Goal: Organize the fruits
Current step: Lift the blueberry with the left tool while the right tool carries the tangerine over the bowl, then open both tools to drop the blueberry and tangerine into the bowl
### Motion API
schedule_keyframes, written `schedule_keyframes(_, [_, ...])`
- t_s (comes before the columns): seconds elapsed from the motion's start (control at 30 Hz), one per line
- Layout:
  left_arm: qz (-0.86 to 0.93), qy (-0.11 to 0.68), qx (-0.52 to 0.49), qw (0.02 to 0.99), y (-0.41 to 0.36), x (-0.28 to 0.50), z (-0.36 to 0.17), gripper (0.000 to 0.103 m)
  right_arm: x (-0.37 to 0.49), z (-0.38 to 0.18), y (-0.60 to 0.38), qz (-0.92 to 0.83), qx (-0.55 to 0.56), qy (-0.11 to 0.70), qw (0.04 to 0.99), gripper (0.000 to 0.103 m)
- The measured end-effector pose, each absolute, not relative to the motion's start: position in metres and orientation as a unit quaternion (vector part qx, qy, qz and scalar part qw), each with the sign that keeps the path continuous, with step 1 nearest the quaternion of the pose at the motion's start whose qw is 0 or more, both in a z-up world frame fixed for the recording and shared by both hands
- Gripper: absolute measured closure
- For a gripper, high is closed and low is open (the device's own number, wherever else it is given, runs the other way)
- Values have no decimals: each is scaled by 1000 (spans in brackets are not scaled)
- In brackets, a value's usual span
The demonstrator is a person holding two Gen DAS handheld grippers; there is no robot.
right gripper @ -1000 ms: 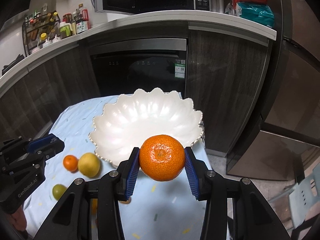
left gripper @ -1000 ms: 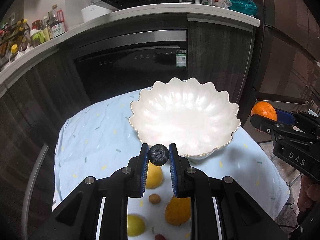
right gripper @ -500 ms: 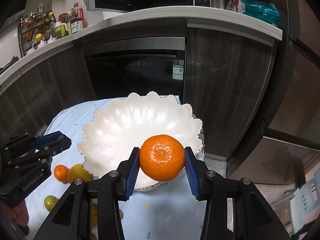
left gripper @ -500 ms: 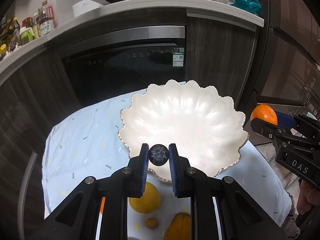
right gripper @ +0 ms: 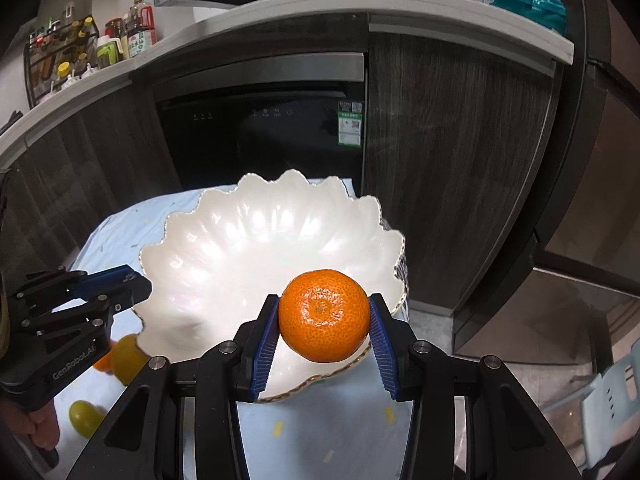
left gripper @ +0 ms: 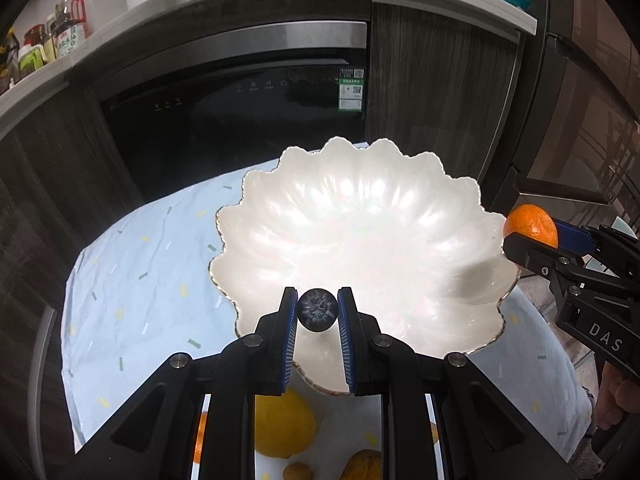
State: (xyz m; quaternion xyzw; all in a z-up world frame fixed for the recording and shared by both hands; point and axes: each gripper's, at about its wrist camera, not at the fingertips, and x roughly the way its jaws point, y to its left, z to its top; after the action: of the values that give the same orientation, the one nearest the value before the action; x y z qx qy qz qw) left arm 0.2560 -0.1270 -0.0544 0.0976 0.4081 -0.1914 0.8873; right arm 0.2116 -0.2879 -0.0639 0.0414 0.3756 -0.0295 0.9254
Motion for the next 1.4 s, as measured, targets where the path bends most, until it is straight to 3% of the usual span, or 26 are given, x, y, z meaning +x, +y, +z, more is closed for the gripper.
schedule_keyframes(0.27, [-192, 425, 96, 880, -127, 265, -69, 80, 222, -78, -288, -30, 43, 399, 915, 58])
schedule_keyframes(0.33, [-187, 424, 97, 881, -126, 265, -69, 63, 224, -80, -288, -30, 44, 403, 914, 57])
schedule_keyframes(0.4, [-183, 422, 98, 882, -125, 266, -69, 59, 225, -82, -287, -31, 44, 408, 911, 56])
schedule_keyframes(0.57, [-177, 425, 98, 883, -121, 267, -69, 50, 221, -73, -284, -43, 37, 387, 920, 32])
schedule_keyframes(0.67, [-171, 419, 103, 886, -120, 264, -64, 46, 219, -67, -283, -41, 36, 380, 923, 32])
schedule_keyframes(0.83, [-159, 414, 95, 891, -113, 259, -54, 27, 215, -61, -280, -45, 39, 373, 926, 28])
schedule_keyframes(1.07, [-145, 414, 90, 894, -102, 244, -43, 22, 203, -53, -275, -46, 46, 368, 927, 27])
schedule_keyframes(1.4, [-137, 400, 84, 902, -86, 217, -26, 21, 180, -38, -263, -43, 41, 357, 932, 27])
